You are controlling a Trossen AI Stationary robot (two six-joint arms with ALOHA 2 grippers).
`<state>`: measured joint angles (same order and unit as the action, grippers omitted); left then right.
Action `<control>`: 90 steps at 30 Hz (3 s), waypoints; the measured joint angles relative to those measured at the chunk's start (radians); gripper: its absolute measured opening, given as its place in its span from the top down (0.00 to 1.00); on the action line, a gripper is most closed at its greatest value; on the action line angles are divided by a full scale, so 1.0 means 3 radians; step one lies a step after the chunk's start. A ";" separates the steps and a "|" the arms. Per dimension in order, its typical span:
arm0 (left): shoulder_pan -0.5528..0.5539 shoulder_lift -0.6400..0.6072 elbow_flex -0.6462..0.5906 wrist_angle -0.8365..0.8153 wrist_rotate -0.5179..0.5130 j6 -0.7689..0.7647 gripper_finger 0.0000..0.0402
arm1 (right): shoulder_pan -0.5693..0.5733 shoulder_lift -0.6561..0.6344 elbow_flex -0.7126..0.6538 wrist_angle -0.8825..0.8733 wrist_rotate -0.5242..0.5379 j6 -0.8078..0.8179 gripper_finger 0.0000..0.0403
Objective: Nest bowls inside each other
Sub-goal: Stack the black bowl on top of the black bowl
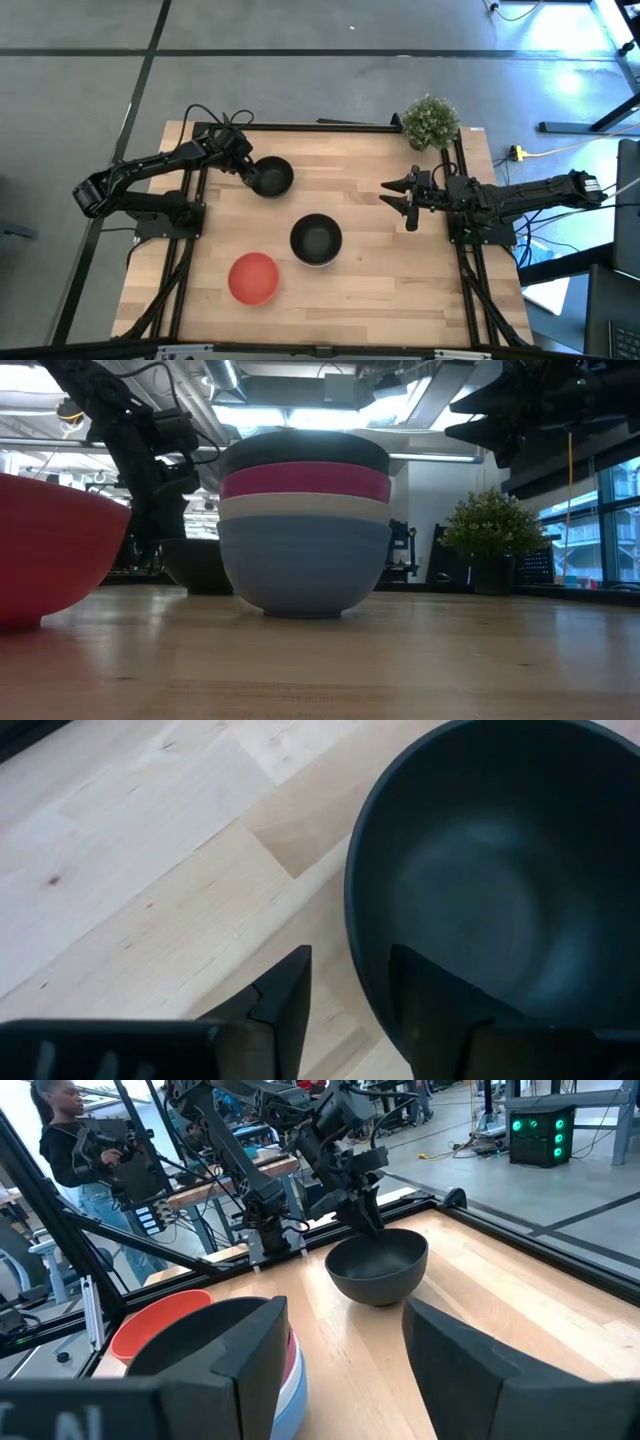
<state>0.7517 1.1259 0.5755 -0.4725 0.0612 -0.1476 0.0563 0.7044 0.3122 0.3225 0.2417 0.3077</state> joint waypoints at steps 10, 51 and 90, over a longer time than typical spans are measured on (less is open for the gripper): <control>0.0000 0.0000 0.0000 0.0003 -0.0006 -0.0024 0.90 | 0.0001 0.0000 0.0000 0.0008 0.0000 -0.0004 0.50; -0.0886 0.0092 0.2195 -0.1137 0.0577 -0.0138 1.00 | 0.0001 0.0001 0.0001 -0.0011 0.0001 0.0001 0.50; -0.2356 0.1834 0.3541 -0.1711 0.0262 -0.0086 1.00 | 0.0001 0.0001 0.0000 -0.0046 0.0003 0.0010 0.50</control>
<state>0.0448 1.6760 1.6378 -0.9858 0.1398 -0.1734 0.0565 0.7048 0.3123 0.3089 0.2426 0.3107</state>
